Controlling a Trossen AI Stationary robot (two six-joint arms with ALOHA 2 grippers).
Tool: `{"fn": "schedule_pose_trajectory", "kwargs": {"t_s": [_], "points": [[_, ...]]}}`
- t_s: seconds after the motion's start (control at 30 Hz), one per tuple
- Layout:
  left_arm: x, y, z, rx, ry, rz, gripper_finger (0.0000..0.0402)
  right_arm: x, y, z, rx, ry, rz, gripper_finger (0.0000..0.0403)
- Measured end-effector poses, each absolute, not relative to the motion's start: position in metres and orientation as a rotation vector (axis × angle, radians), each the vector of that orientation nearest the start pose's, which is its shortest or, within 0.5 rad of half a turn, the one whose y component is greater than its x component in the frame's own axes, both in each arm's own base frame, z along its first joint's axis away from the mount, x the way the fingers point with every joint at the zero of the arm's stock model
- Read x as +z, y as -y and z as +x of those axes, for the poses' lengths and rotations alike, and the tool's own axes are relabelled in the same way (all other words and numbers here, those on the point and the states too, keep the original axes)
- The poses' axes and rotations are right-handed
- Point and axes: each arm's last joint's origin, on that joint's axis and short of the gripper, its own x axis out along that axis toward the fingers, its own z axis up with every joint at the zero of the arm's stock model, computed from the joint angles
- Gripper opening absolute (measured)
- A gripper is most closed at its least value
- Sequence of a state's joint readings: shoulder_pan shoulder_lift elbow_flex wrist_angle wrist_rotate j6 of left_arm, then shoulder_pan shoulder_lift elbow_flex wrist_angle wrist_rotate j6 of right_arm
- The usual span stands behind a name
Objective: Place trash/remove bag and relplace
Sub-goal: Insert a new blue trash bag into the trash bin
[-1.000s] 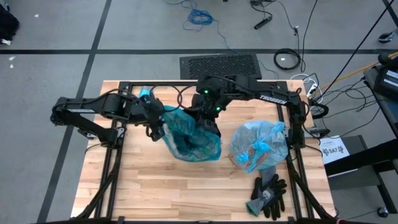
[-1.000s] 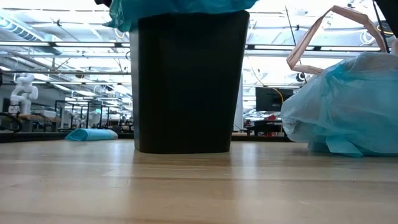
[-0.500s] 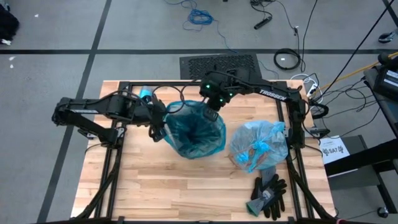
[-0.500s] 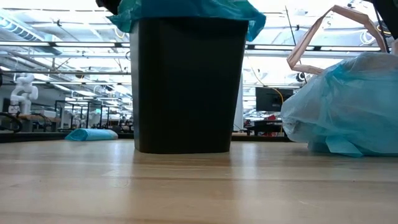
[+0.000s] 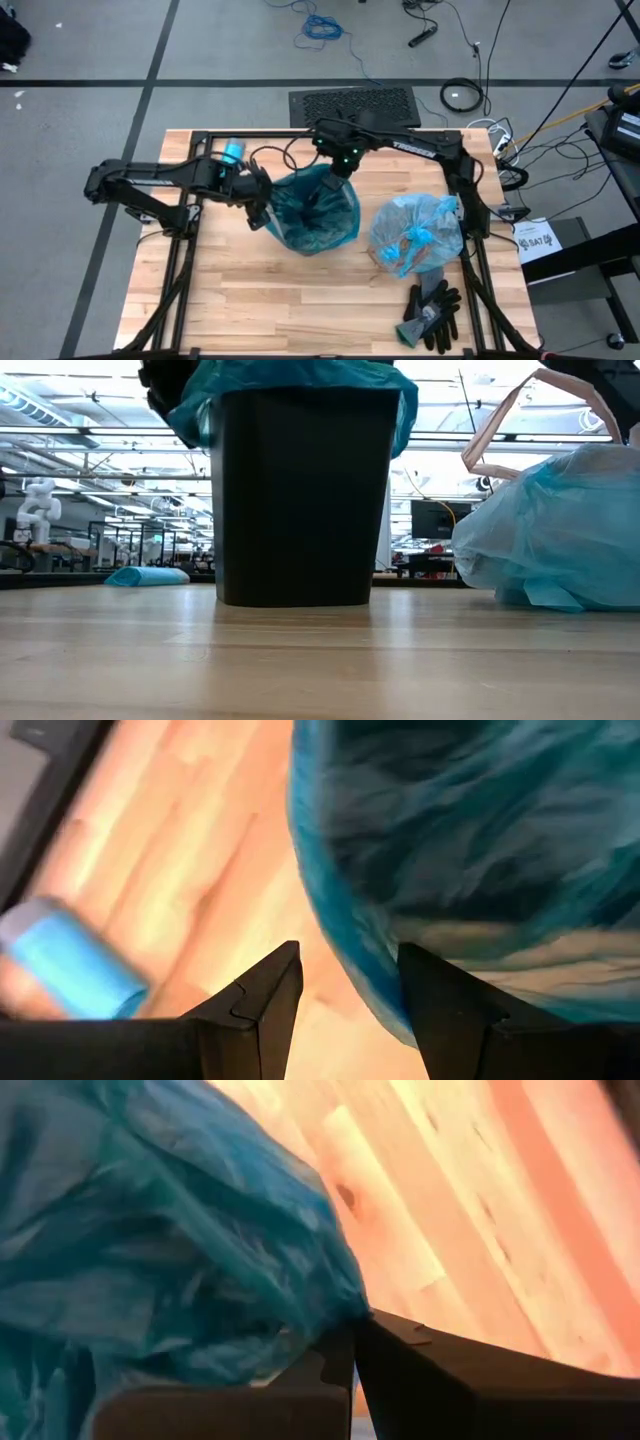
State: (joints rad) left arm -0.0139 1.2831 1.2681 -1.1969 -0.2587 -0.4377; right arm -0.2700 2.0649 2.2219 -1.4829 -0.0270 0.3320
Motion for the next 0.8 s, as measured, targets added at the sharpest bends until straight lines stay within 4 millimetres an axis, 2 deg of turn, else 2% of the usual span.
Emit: {"fn": "schedule_pose_trajectory", "kwargs": {"t_s": [0.2, 0.37, 0.8], "points": [[0.307, -0.002, 0.226, 0.391, -1.174, -0.276, 0.0171, 0.317, 0.116, 0.393, -0.347, -1.37, 0.598, 0.0], [0.292, 0.0, 0.227, 0.369, -1.19, -0.32, 0.0171, 0.316, 0.115, 0.395, -0.34, -1.371, 0.593, 0.0], [0.298, 0.0, 0.222, 0.358, -1.163, -0.293, 0.0171, 0.349, 0.106, 0.376, -0.31, -1.287, 0.552, 0.0]]}}
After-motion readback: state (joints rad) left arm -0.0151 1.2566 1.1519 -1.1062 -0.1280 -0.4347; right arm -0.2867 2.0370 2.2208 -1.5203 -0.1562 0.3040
